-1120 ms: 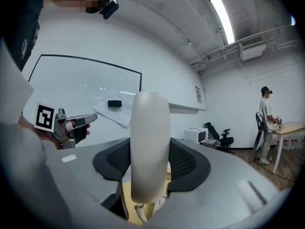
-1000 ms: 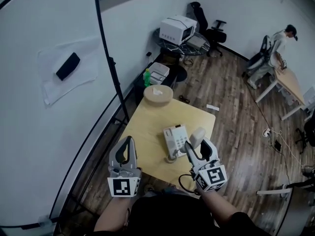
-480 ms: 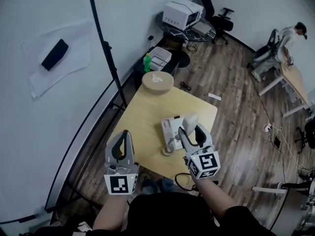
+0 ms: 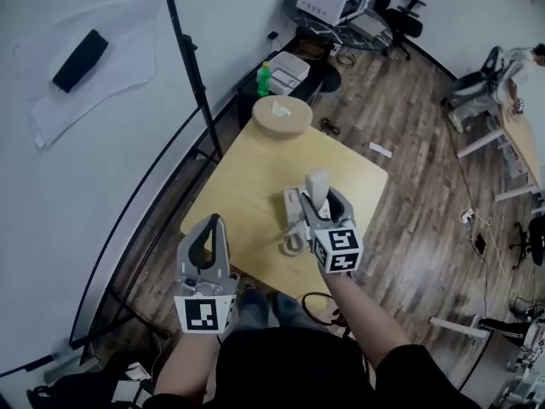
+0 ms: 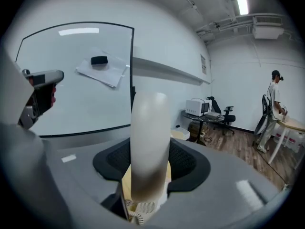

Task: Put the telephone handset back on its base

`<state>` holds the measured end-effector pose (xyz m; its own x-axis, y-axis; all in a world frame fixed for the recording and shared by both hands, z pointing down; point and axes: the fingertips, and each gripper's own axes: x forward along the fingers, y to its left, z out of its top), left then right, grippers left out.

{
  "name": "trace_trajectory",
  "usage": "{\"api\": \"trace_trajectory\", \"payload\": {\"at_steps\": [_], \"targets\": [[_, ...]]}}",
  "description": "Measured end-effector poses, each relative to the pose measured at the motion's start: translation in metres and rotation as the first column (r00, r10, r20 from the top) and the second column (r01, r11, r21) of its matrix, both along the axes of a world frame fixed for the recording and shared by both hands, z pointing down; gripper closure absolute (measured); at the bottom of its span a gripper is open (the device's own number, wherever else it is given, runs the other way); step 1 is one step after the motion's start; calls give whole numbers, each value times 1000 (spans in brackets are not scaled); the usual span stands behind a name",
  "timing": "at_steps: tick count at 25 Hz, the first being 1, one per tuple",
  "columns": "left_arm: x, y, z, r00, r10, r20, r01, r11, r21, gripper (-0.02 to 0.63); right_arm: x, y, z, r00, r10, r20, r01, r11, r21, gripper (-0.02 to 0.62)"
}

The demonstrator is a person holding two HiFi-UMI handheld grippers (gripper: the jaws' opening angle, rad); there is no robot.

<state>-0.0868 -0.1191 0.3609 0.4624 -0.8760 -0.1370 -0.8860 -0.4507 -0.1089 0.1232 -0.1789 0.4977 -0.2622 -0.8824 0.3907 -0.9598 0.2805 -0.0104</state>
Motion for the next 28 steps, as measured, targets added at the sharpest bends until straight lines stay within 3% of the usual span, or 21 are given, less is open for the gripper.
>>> {"api": "trace_trajectory", "payload": {"at_steps": [12, 28], "targets": [[-1, -5, 31, 1000, -4, 5, 4, 999, -51, 606, 6, -25, 131, 998, 56, -36, -64, 961, -269, 368], [-2, -10, 47, 1000, 1, -5, -2, 997, -79, 606, -2, -15, 204, 991, 68, -111, -114, 866, -487, 368]]}}
